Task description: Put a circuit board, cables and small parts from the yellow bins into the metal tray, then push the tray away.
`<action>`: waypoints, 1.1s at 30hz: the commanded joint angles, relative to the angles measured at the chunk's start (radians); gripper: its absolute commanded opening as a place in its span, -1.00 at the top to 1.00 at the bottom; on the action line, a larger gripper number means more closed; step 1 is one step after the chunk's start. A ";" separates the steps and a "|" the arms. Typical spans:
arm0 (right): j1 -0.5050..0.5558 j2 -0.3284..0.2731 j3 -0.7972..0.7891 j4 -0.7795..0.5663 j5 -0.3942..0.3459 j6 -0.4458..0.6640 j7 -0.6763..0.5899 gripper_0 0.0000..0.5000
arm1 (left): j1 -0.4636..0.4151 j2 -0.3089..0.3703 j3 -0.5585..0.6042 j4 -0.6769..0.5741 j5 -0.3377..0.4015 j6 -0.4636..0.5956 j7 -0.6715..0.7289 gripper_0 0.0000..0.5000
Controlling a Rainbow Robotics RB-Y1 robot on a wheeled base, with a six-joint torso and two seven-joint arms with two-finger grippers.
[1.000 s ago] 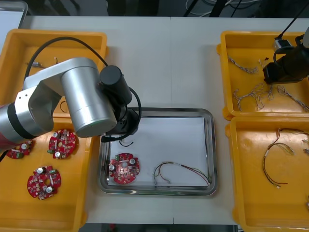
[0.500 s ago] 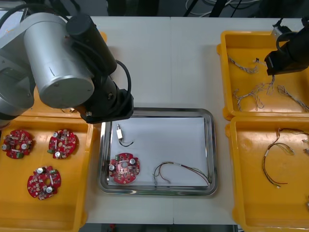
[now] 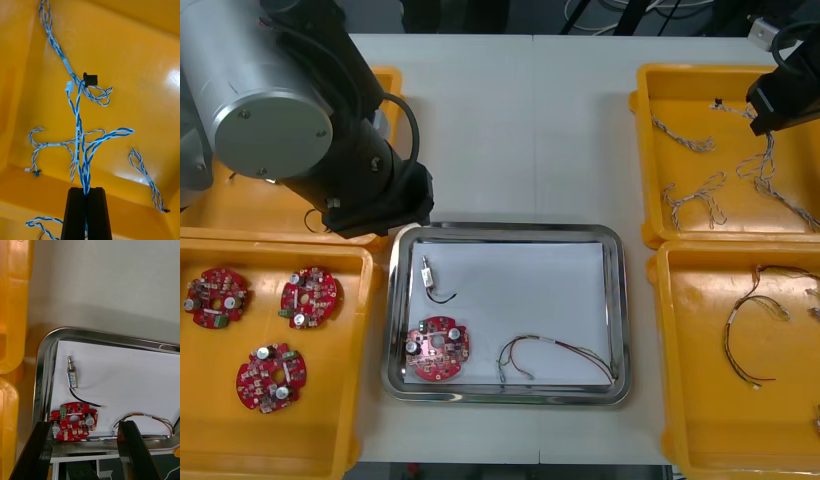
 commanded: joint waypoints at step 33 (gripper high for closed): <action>0.159 -0.037 0.266 -0.801 -0.376 0.108 -0.016 1.00 | -0.219 0.135 0.054 0.577 0.220 0.008 -0.930 -1.00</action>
